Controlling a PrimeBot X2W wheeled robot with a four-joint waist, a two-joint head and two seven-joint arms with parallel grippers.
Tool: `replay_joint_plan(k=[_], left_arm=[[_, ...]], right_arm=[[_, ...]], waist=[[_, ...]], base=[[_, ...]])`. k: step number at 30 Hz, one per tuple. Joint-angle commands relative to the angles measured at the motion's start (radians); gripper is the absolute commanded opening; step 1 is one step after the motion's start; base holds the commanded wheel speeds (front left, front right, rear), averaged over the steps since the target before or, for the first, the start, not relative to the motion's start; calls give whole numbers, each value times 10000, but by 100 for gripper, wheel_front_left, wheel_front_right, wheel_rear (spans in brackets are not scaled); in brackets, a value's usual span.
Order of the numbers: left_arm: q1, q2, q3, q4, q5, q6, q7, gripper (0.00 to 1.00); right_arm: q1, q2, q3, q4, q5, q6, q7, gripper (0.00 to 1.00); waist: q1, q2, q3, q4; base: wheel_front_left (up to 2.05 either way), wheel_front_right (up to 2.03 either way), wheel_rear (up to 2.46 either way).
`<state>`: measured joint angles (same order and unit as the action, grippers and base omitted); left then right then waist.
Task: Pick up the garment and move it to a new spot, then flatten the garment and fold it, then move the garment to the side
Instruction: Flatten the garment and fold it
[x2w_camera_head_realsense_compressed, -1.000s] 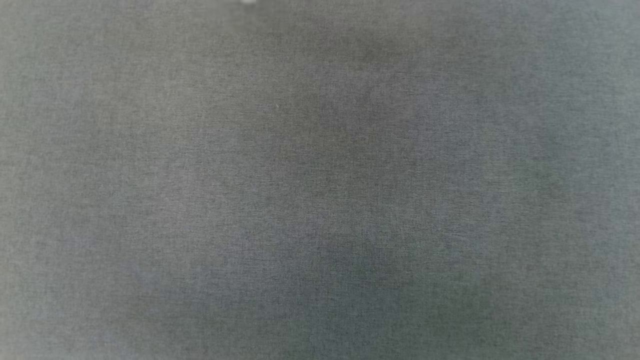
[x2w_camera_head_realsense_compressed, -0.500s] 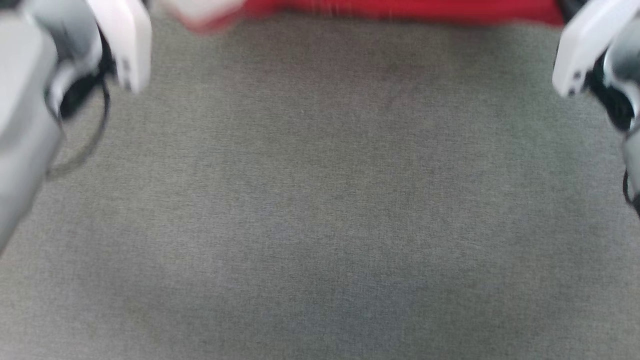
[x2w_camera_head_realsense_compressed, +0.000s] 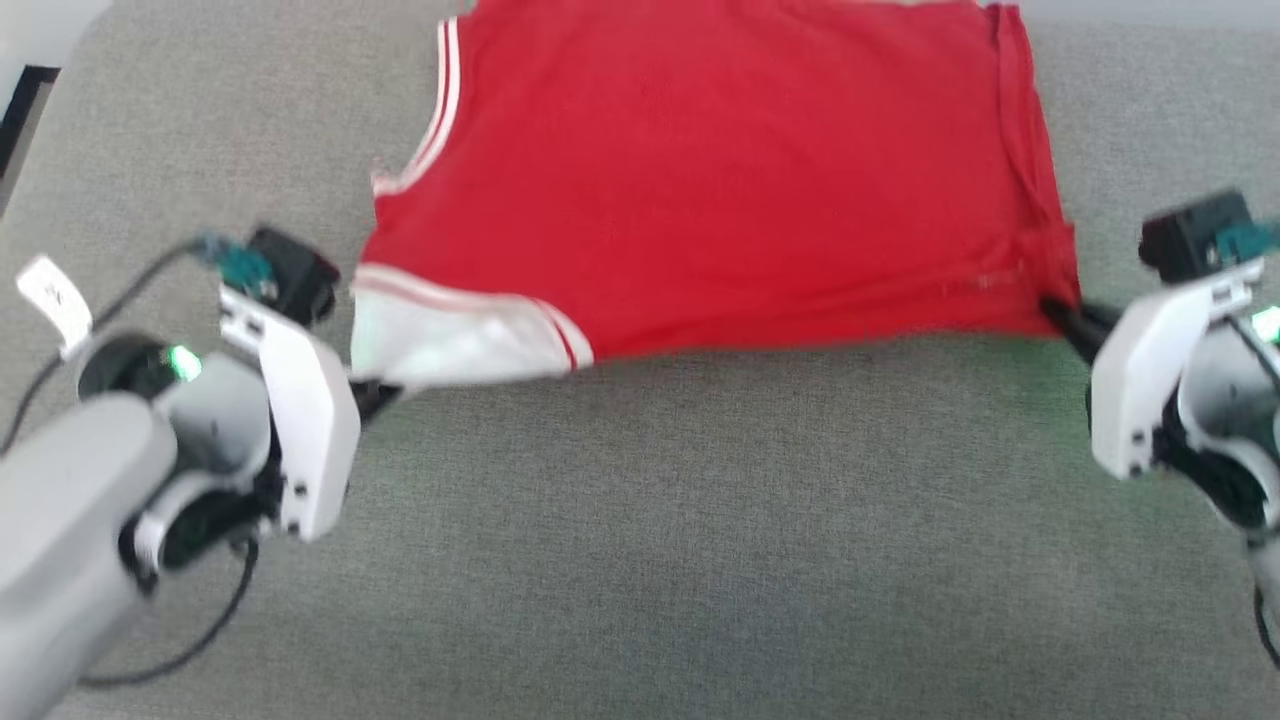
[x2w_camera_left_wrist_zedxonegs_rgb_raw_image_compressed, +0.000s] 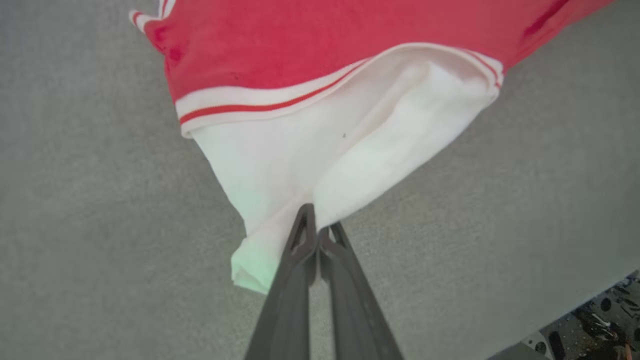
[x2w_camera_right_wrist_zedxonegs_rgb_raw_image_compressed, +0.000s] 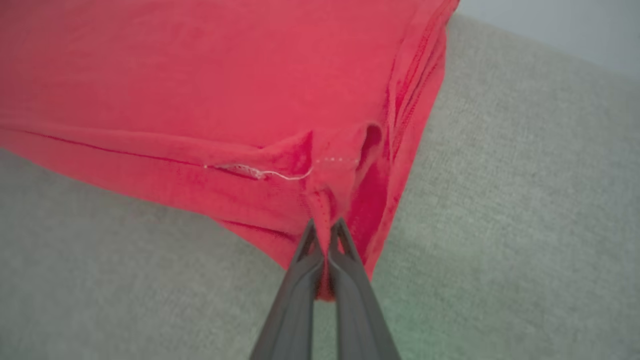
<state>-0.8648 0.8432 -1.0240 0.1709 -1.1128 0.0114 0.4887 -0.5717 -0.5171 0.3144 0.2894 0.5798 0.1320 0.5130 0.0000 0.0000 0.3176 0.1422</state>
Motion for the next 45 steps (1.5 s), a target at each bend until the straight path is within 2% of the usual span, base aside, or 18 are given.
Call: replay_joint_plan(k=[1, 7, 13, 18, 24, 28, 29, 30, 32, 33, 38, 45], left_arm=[[406, 276, -36, -462, -128, 284, 73, 0], [1910, 1207, -385, -2452, -540, 1401, 322, 0], [3219, 1657, -857, -3660, -1046, 2199, 412, 0], [3619, 1870, -915, -4050, -1115, 2459, 267, 0], [2869, 2279, -464, -4253, -623, 2521, 68, 0], [1915, 2542, -2, -4152, 20, 2222, -47, 0], [1427, 2540, 157, -3960, 365, 2003, -38, 0], [1427, 2540, 157, -3960, 365, 2003, -38, 0], [894, 2420, 281, -3645, 668, 1729, -21, 0], [413, 2231, 335, -3152, 1044, 1405, -14, 0], [-584, 1308, 313, -1486, 1388, 636, 17, 0], [-1537, -167, 122, 1394, 1569, -564, -222, 0]], right_arm=[[476, -147, -138, -407, 6, -24, 185, 0], [2622, -250, -760, -2088, 319, -24, 1071, 0], [4655, -408, -1314, -3554, 500, -24, 1911, 0], [5754, 32, -1938, -4366, 464, -24, 2192, 0], [5871, 479, -2550, -5098, 207, -24, 2368, 0], [5438, 849, -3043, -5607, -21, -24, 2537, 0], [5146, 1029, -3179, -5706, -170, -24, 2660, 0], [5146, 1029, -3179, -5706, -170, -24, 2660, 0], [4710, 1165, -3265, -5731, -357, -24, 2696, 0], [4244, 1348, -3208, -5594, -418, -24, 2697, 0], [2944, 1375, -2877, -4800, -680, -24, 2482, 0], [1288, 1362, -2322, -2940, -998, -24, 1794, 0]], waist=[[0, 0, -69, -5], [0, 0, -308, -35], [0, 0, -465, -39], [0, 0, -484, -81], [0, 0, -444, -126], [0, 0, -296, -219], [0, 0, -184, -284], [0, 0, -184, -284], [0, 0, -62, -334], [0, 0, 83, -413], [0, 0, 510, -517], [0, 0, 1106, -659]], base=[[0, 0, 0], [0, 0, 0], [0, 0, 0], [0, 0, 0], [0, 0, 0], [0, 0, 0], [0, 0, 0], [0, 0, 0], [0, 0, 0], [0, 0, 0], [0, 0, 0], [0, 0, 0]])
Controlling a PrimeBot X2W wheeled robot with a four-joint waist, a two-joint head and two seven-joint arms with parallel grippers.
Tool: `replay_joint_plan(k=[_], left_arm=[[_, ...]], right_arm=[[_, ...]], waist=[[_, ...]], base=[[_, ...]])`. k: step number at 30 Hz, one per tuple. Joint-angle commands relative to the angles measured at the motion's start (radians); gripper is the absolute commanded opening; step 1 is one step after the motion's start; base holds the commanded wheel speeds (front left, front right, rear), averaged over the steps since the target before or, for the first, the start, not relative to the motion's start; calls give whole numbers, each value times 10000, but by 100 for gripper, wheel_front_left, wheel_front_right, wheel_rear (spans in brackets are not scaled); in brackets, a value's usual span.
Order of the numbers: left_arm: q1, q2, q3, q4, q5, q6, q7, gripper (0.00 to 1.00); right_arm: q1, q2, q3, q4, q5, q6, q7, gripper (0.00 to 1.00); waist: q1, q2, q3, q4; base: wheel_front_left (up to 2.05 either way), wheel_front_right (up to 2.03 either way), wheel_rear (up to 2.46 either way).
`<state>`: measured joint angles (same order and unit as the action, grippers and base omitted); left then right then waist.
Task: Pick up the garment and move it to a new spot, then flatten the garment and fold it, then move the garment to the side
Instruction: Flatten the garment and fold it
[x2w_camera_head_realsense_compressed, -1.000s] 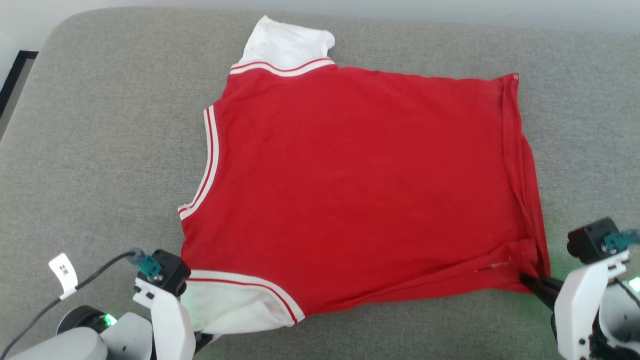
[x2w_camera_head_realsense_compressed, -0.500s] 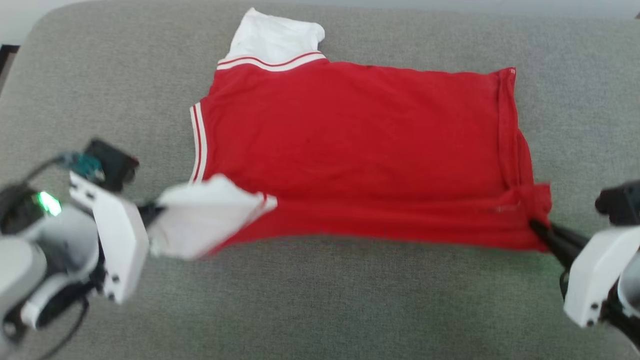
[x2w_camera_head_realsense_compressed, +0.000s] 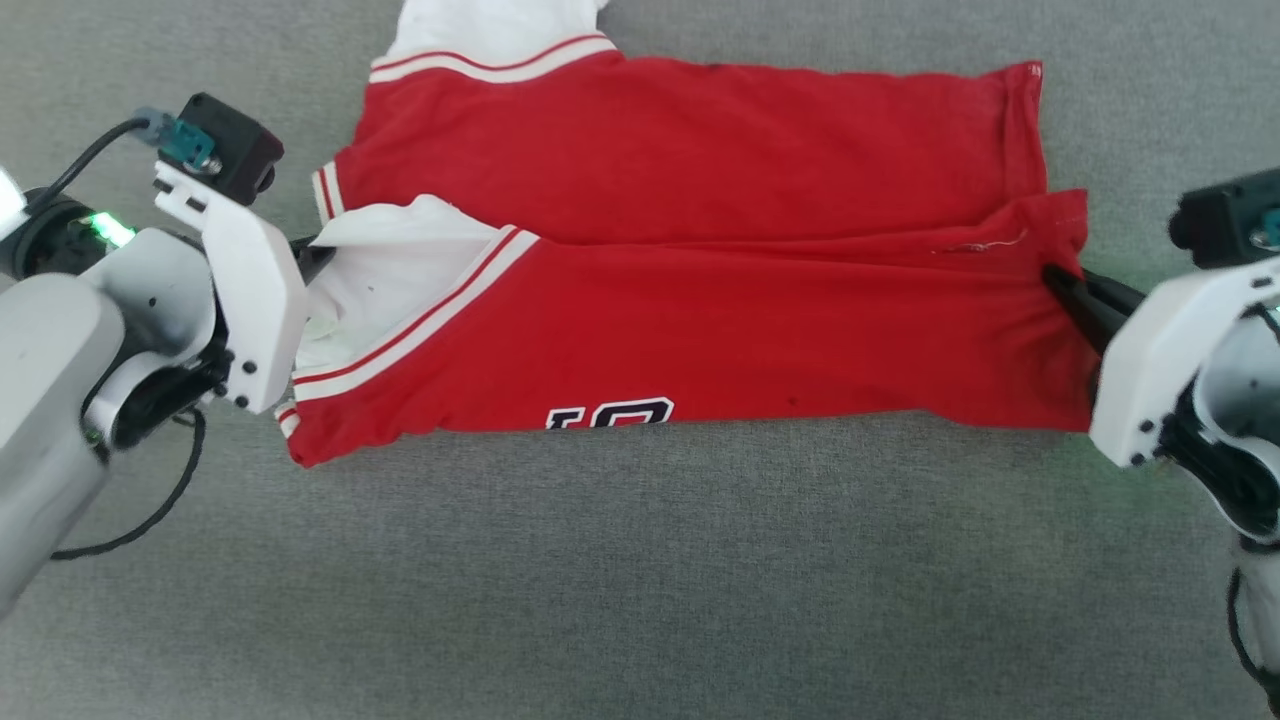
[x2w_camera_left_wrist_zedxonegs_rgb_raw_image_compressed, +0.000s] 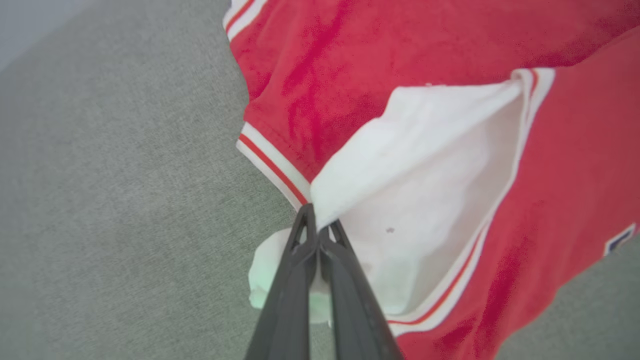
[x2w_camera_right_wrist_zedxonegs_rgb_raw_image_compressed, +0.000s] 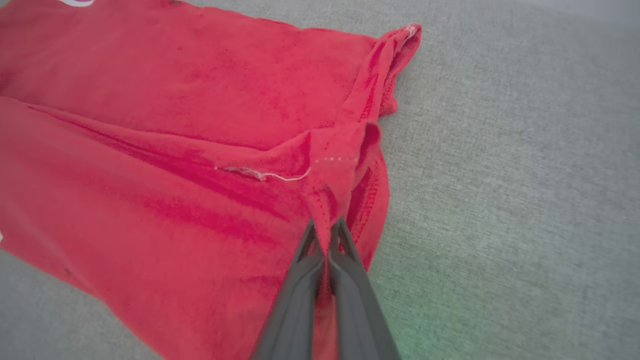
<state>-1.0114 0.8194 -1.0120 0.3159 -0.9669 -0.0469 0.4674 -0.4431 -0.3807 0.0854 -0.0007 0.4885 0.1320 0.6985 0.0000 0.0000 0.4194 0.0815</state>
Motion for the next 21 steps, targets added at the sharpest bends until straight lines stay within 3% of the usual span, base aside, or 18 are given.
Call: replay_joint_plan(k=[1, 8, 9, 10, 11, 12, 13, 17, 21], left_arm=[[-143, -128, 9, 380, 15, -67, -44, 0], [-352, -1239, -153, 2764, -446, -566, -21, 0], [-363, -1349, -162, 3038, -542, -610, 41, 14], [-389, -1421, -171, 3255, -631, -622, 92, 40], [-449, -1469, -163, 3441, -682, -660, 166, 95], [-514, -1497, -134, 3552, -719, -687, 202, 100], [-594, -1495, -99, 3625, -772, -694, 220, 100], [-815, -1374, 30, 3581, -955, -721, 338, 100], [-700, -1003, 83, 3077, -1063, -441, 590, 100]], right_arm=[[-216, 10, 45, 231, -120, -24, -152, 0], [-1119, 89, 926, 1898, -60, -24, -633, 0], [-1149, 75, 1053, 2098, 7, -24, -701, 0], [-1188, 31, 1153, 2266, 36, -24, -742, 9], [-1236, -6, 1226, 2413, 81, -26, -792, 32], [-1263, -47, 1256, 2512, 113, -26, -846, 86], [-1281, -95, 1272, 2578, 117, -27, -916, 100], [-1202, -247, 1159, 2433, 166, -26, -1374, 100], [-946, -248, 795, 1923, 164, -24, -1865, 100]], waist=[[0, 0, 153, -77], [0, 0, 446, -245], [0, 0, 446, -255], [0, 0, 435, -258], [0, 0, 414, -260], [0, 0, 388, -252], [0, 0, 353, -235], [0, 0, 129, -150], [0, 0, -111, -96]], base=[[0, 0, 0], [0, 0, 0], [0, 0, 0], [0, 0, 0], [0, 0, 0], [0, 0, 0], [0, 0, 0], [0, 0, 0], [0, 0, 0]])
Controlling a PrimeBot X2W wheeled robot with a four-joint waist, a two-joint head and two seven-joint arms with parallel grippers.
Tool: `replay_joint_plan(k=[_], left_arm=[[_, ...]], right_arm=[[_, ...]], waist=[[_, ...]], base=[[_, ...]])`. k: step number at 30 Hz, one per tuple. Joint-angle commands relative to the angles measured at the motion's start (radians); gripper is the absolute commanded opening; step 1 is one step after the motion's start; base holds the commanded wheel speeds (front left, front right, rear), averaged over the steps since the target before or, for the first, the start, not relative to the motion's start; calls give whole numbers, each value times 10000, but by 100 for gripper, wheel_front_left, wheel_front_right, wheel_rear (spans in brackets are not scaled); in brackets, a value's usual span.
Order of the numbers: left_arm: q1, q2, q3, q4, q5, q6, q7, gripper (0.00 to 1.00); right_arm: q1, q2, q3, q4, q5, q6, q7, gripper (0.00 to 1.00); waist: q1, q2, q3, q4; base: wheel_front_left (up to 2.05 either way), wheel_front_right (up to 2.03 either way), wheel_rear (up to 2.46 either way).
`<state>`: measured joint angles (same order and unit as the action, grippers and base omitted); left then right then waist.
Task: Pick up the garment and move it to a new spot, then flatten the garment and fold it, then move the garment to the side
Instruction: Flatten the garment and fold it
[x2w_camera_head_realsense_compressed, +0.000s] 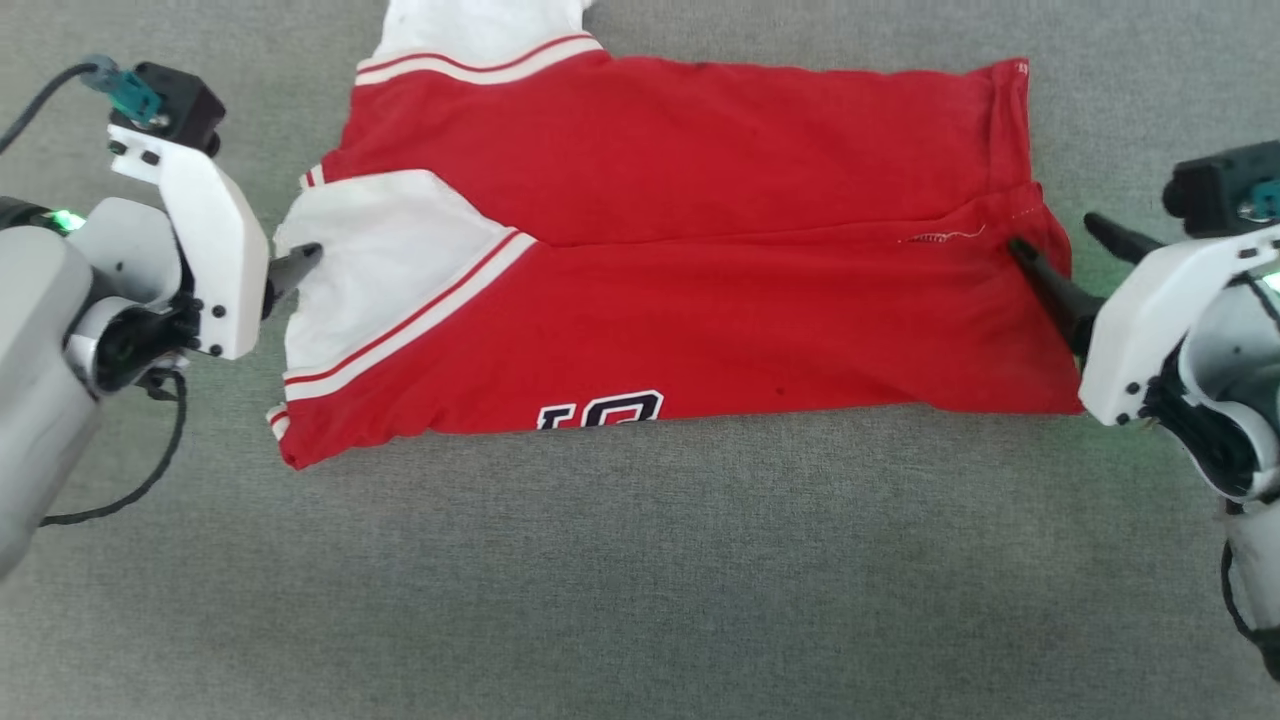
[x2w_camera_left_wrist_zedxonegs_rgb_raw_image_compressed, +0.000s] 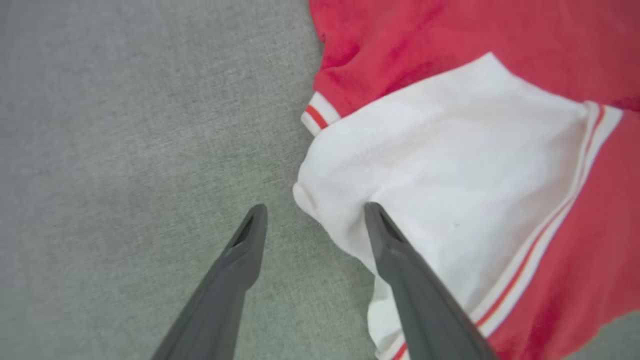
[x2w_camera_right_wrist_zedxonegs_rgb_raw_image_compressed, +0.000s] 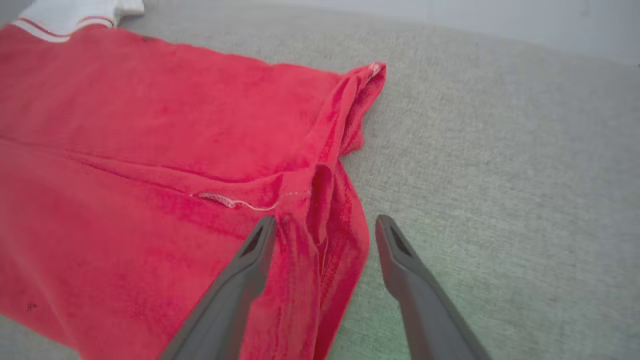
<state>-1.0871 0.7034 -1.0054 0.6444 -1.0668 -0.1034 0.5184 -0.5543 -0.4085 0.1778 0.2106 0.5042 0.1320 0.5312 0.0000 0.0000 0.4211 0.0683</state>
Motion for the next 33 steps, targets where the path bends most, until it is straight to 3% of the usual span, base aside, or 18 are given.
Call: replay_joint_plan(k=[1, 7, 15, 20, 27, 32, 33], left_arm=[[107, 253, -1, -440, -26, 204, 126, 100], [650, 877, 171, -2064, -380, 910, 461, 100], [2109, 2131, 194, -5069, -1082, 2641, 1164, 100], [2834, 2617, 177, -5753, -1399, 3411, 1193, 100], [3367, 2687, 277, -5047, -1733, 3590, 916, 100], [3672, 2199, 221, -4069, -2202, 3423, 978, 100], [3703, 2094, 140, -3930, -2195, 3300, 1061, 41]], right_arm=[[276, 56, -292, -333, -27, -24, -338, 100], [912, 383, -1186, -1197, -321, -24, -1130, 100], [1971, 1447, -2576, -2952, -1166, -18, -2256, 100], [2576, 2239, -3218, -3894, -1587, -17, -2615, 100], [3269, 2910, -3515, -4729, -1707, -17, -2333, 100], [3671, 2978, -3238, -4805, -1542, -17, -1670, 100], [3735, 2984, -3201, -4783, -1475, -17, -1507, 100]], waist=[[0, 0, -186, 56], [0, 0, -434, 86], [0, 0, -575, -98], [0, 0, -526, -368], [0, 0, -358, -775], [0, 0, -279, -954], [0, 0, -268, -967]], base=[[0, 0, 0], [0, 0, 0], [0, 0, 0], [0, 0, 0], [0, 0, 0], [0, 0, 0], [0, 0, 0]])
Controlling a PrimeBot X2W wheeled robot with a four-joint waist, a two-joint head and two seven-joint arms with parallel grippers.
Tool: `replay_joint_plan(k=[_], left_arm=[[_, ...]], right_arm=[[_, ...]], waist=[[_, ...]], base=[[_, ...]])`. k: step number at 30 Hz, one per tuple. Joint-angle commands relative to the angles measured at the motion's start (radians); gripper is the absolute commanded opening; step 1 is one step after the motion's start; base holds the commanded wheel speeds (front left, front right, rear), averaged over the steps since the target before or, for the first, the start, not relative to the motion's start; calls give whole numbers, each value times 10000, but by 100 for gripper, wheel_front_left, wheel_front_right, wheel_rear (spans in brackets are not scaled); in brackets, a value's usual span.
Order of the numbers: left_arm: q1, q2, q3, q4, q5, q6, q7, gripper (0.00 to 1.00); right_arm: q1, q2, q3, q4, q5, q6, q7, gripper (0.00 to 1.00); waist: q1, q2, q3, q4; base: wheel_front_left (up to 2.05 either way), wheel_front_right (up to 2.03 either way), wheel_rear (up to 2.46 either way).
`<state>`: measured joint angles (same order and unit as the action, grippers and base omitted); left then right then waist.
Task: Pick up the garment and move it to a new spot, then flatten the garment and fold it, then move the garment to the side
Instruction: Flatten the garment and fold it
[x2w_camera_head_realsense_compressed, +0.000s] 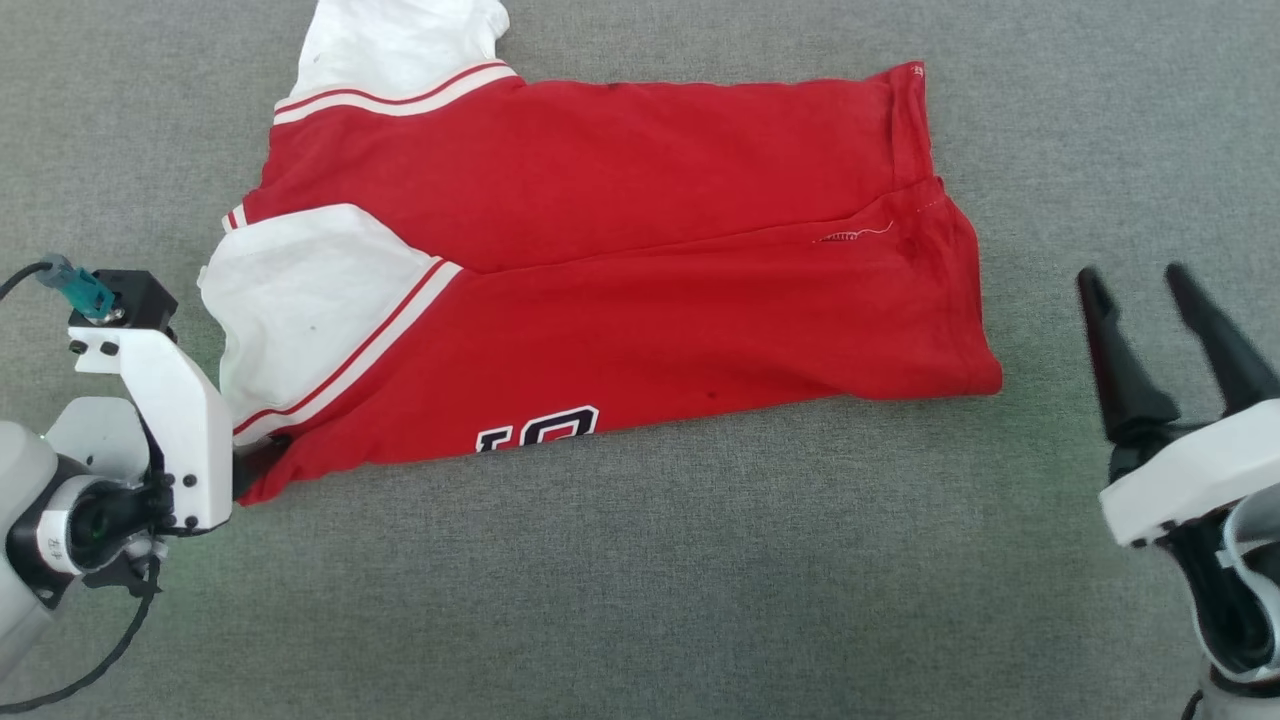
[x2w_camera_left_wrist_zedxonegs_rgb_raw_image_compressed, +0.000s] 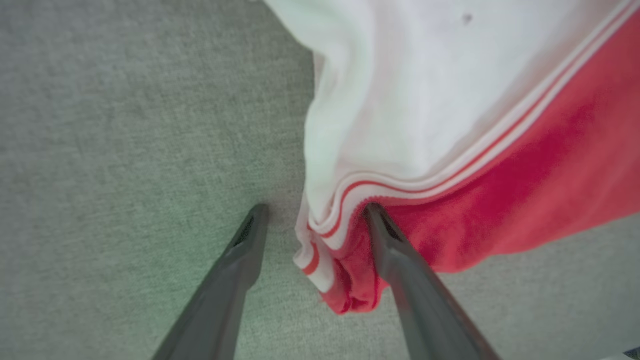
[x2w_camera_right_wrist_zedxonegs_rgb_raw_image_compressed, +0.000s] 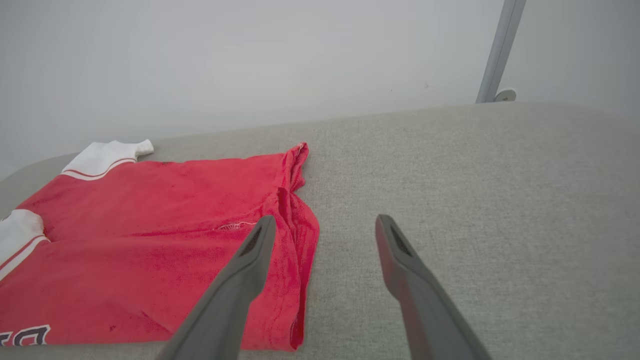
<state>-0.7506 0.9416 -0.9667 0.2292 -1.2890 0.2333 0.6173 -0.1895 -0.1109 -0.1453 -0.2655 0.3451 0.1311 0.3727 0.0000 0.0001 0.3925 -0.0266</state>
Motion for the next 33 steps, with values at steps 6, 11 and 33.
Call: replay_joint_plan(k=[6, 11, 33], left_arm=[[278, -760, -400, 799, -49, -518, 109, 0], [25, -1124, -501, 980, 183, -850, 40, 0], [-728, -1933, -457, 1623, 421, -1692, -374, 0]], right_arm=[[253, 25, 348, 407, 425, -7, 1544, 100], [-215, -91, 539, 865, 356, -7, 2862, 100], [-2228, -1053, 1074, 3286, 297, -12, 7218, 0]], waist=[[0, -1, 31, 59], [0, -1, 54, 297], [0, -1, 68, 1056]], base=[[0, 0, 0], [0, 0, 0], [0, 0, 0]])
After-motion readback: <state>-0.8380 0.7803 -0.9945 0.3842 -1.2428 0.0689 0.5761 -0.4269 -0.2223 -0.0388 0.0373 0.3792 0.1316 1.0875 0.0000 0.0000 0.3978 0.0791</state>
